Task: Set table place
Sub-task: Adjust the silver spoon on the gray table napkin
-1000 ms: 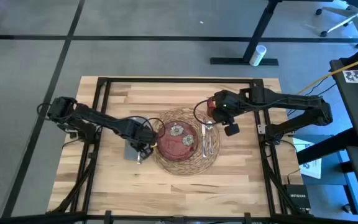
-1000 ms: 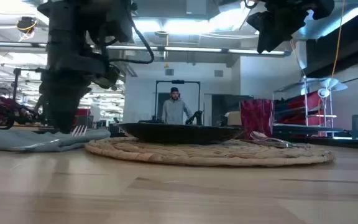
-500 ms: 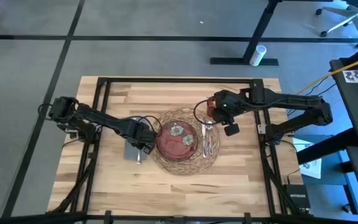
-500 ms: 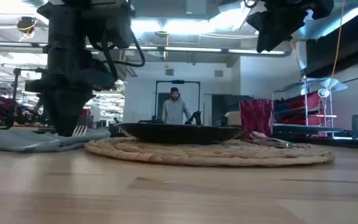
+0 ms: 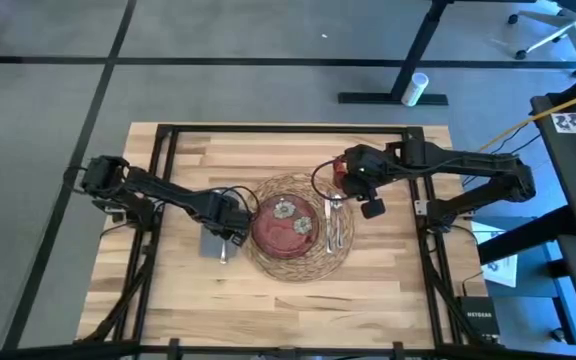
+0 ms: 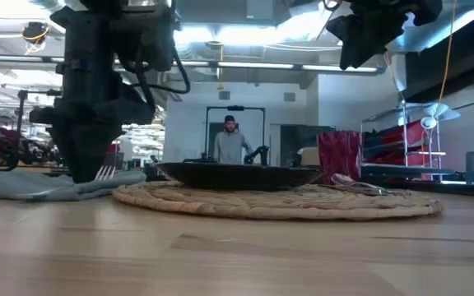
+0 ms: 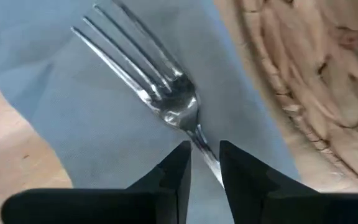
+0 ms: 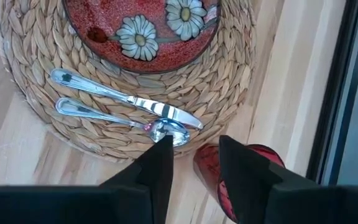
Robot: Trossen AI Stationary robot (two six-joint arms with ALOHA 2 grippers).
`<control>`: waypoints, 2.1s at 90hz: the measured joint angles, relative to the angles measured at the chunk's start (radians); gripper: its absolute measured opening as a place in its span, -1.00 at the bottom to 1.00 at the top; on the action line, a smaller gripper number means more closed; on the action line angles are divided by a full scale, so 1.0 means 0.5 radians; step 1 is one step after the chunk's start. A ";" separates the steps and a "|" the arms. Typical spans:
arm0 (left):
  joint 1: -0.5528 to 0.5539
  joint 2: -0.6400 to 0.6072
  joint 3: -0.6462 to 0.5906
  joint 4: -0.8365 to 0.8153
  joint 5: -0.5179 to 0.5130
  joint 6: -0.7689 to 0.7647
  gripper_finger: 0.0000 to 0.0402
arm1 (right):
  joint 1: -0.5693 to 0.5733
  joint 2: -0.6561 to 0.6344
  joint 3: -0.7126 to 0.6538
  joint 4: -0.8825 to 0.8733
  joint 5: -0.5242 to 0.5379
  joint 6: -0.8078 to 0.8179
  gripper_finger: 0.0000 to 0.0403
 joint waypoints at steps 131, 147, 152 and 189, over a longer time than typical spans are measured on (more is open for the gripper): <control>0.039 -0.096 0.014 -0.267 0.050 0.071 -1.00 | 0.000 0.000 0.000 -0.003 0.001 -0.021 -0.43; 0.143 -0.096 0.014 -0.264 0.011 0.138 -1.00 | 0.000 0.000 0.000 -0.007 0.000 -0.021 -0.43; 0.179 -0.096 0.014 -0.261 -0.008 0.154 -0.99 | 0.000 0.000 0.000 -0.010 0.001 -0.021 -0.43; 0.329 -0.096 0.014 -0.245 -0.008 0.243 -0.99 | 0.000 0.000 0.000 -0.019 0.000 -0.040 -0.43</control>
